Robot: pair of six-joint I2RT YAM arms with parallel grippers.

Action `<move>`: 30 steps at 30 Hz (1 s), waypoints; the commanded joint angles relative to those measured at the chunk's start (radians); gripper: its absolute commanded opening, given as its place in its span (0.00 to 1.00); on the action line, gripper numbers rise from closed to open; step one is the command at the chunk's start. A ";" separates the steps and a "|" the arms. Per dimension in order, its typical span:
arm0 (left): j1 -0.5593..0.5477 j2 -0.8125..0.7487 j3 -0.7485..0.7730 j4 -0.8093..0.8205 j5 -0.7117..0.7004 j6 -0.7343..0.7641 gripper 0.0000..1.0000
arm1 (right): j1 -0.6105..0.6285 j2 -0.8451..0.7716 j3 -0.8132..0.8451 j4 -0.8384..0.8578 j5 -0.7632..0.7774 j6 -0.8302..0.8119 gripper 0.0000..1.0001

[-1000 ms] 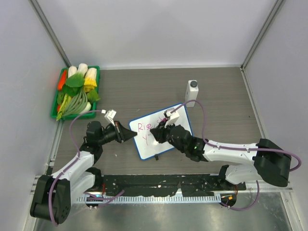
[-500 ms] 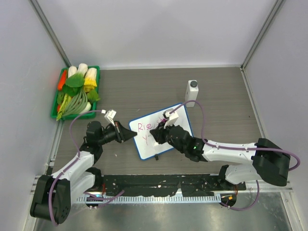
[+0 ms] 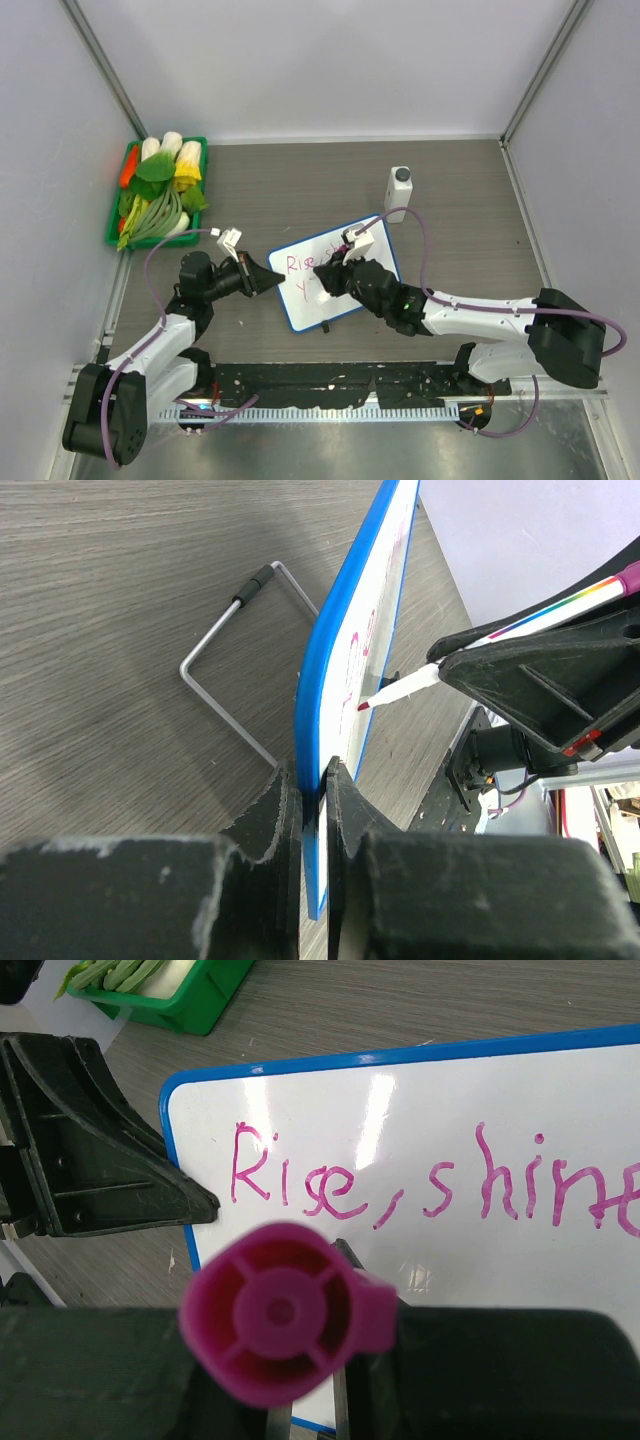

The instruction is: Write a sentence on the whiteboard

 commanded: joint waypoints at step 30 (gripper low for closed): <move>0.008 -0.008 -0.008 0.013 -0.054 0.072 0.00 | -0.011 -0.019 -0.037 -0.018 0.041 0.018 0.01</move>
